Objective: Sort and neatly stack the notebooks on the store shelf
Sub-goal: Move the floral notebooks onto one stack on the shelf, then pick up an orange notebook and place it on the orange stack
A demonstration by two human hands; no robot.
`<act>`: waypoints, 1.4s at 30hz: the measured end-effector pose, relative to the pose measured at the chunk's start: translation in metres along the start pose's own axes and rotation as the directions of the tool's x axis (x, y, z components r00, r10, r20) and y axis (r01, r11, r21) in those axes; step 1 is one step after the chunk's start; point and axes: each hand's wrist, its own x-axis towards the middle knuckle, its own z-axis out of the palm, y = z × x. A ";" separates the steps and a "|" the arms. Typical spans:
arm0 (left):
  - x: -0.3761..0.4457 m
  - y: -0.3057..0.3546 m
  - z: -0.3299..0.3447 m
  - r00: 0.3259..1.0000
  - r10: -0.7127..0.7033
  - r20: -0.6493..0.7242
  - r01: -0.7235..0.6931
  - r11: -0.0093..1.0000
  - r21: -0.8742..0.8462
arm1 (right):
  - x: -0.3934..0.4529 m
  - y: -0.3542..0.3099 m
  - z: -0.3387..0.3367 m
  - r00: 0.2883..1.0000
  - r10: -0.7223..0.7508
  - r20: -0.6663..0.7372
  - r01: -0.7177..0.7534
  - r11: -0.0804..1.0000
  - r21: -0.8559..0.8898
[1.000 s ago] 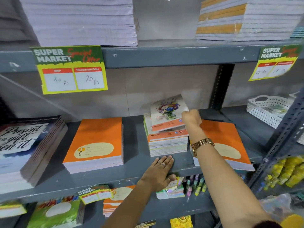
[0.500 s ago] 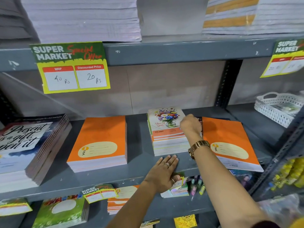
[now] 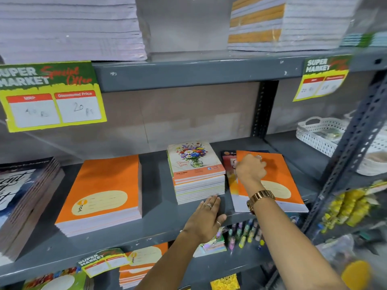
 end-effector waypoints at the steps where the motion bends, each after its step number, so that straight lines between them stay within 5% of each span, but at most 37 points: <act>1: 0.005 0.006 0.001 1.000 0.009 0.003 -0.009 1.000 -0.018 | 0.005 0.012 -0.002 1.000 0.028 0.013 -0.027 0.999 -0.023; 15: 0.065 0.068 0.014 0.994 -0.084 -0.075 0.081 0.996 -0.050 | 0.032 0.108 -0.017 0.927 0.326 0.185 -0.281 0.931 -0.235; 22: 0.079 0.092 0.015 0.947 -0.270 -0.175 0.194 0.913 -0.359 | 0.044 0.111 -0.015 0.903 0.359 0.237 -0.299 0.920 -0.255; 27: 0.084 0.102 0.005 0.878 -0.447 -0.171 0.251 0.735 -0.630 | 0.043 0.107 -0.013 0.922 0.360 0.143 -0.327 0.922 -0.207; 33: 0.093 0.098 -0.010 0.777 -0.623 -0.093 0.258 0.449 -0.855 | 0.046 0.113 -0.017 0.951 0.309 0.026 -0.306 0.920 0.246; 42: 0.081 0.101 -0.044 0.743 -0.669 -0.024 0.143 0.194 -0.970 | 0.031 0.095 -0.052 0.964 0.231 -0.134 -0.157 0.897 0.413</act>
